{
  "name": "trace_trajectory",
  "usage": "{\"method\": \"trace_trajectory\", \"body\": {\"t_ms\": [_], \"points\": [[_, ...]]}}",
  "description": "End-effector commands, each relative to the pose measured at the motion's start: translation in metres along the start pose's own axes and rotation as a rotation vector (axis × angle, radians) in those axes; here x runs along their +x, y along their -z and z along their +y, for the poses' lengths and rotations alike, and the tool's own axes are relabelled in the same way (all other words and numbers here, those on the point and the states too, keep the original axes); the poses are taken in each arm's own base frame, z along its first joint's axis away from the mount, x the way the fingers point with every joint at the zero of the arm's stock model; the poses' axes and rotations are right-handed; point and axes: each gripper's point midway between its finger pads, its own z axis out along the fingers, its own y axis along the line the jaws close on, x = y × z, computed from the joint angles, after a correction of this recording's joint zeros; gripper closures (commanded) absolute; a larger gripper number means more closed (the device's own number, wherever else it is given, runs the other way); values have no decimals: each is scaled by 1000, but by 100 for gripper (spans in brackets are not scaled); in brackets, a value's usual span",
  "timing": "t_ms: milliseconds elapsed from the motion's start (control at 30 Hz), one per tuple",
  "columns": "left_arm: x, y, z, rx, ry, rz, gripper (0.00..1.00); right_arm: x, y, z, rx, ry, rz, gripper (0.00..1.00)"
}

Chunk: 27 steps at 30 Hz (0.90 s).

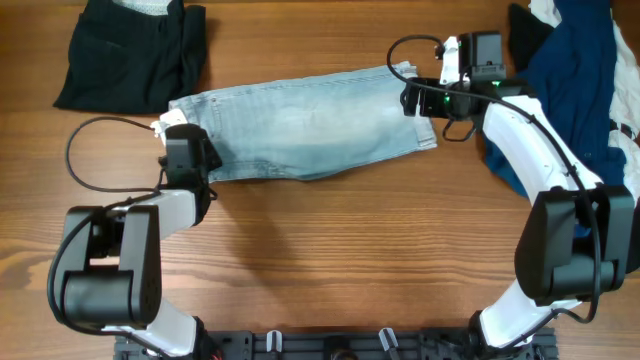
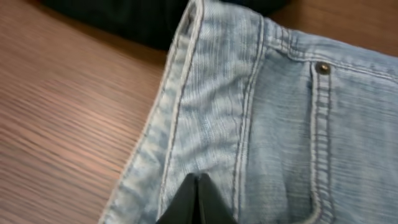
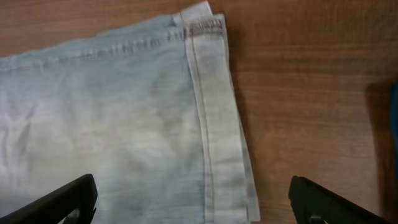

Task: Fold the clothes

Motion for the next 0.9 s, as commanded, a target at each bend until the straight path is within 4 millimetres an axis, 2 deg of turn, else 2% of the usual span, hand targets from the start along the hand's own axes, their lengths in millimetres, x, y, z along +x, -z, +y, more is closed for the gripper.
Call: {"method": "trace_trajectory", "body": {"t_ms": [0,67,133,167,200,267,333,367,400,433,500,533,667,733,767,867], "points": [[-12,2,8,-69,-127,-44,87,13,-11,-7,20,-31,38,0],[-19,11,-7,-36,-138,-69,69,13,-11,-6,16,-31,39,0],[-25,23,-23,1,-155,-87,44,10,-11,0,-18,-29,29,0],[-30,30,-30,19,-161,-101,35,6,-11,5,-47,-25,15,1],[-35,40,-37,38,-164,-117,27,1,-11,10,-75,-20,-6,4],[-48,61,-46,69,-160,-145,4,-10,-14,18,-105,0,-48,19],[-62,90,-46,102,-52,-159,0,-6,-22,27,-115,20,-40,50],[-64,103,-46,133,1,-147,0,-2,-29,32,-119,28,-24,75],[-65,115,-49,178,38,-131,0,4,-37,36,-123,36,-7,88],[-66,125,-51,219,49,-121,0,9,-46,39,-127,42,10,96],[-67,147,-56,298,46,-102,0,21,-64,43,-129,47,45,96],[-66,152,-56,306,45,-96,0,27,-71,42,-127,45,65,96],[-39,166,-38,267,136,24,0,55,-93,34,-104,-27,163,96],[-24,165,-32,238,124,82,0,64,-95,29,-80,-48,196,96],[-18,164,-30,226,117,105,0,71,-94,20,-28,-76,221,96],[-13,164,-30,229,111,130,0,92,-88,-1,94,-116,301,96]]}}
